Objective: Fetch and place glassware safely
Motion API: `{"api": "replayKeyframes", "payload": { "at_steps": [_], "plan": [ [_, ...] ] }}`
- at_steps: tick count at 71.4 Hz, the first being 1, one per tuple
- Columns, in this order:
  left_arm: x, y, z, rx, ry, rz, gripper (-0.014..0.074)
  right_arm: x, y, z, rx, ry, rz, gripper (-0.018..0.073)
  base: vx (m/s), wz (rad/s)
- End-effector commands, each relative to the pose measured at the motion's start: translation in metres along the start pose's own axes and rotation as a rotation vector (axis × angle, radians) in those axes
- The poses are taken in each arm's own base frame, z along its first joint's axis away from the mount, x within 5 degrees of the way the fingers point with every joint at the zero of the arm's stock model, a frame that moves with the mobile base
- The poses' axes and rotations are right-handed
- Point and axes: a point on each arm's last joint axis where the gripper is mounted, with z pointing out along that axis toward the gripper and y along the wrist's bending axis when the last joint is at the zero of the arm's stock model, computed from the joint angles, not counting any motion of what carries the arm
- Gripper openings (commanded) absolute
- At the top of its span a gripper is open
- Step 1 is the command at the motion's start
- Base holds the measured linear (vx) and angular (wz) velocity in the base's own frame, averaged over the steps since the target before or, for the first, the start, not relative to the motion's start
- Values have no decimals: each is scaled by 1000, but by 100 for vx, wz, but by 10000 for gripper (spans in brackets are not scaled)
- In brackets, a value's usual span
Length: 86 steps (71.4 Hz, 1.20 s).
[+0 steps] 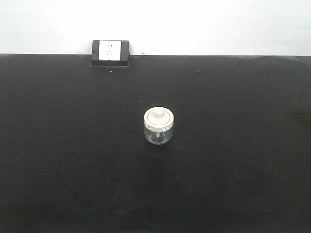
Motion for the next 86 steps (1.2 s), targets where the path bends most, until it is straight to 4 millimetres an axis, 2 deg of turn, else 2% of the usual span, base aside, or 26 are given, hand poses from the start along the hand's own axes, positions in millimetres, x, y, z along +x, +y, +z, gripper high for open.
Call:
{"api": "replayKeyframes", "payload": {
  "at_steps": [1, 60, 86],
  "plan": [
    [-16, 1, 1, -4, -94, -12, -7, -10, -1, 0, 15, -24, -17, -3, 0, 0],
    [-14, 1, 0, -3, -70, -12, -7, -10, -1, 0, 14, -25, -17, -3, 0, 0],
    [0, 0, -30, -1, 56, -31, -7, -10, -1, 0, 14, -25, -17, -3, 0, 0]
  ]
}}
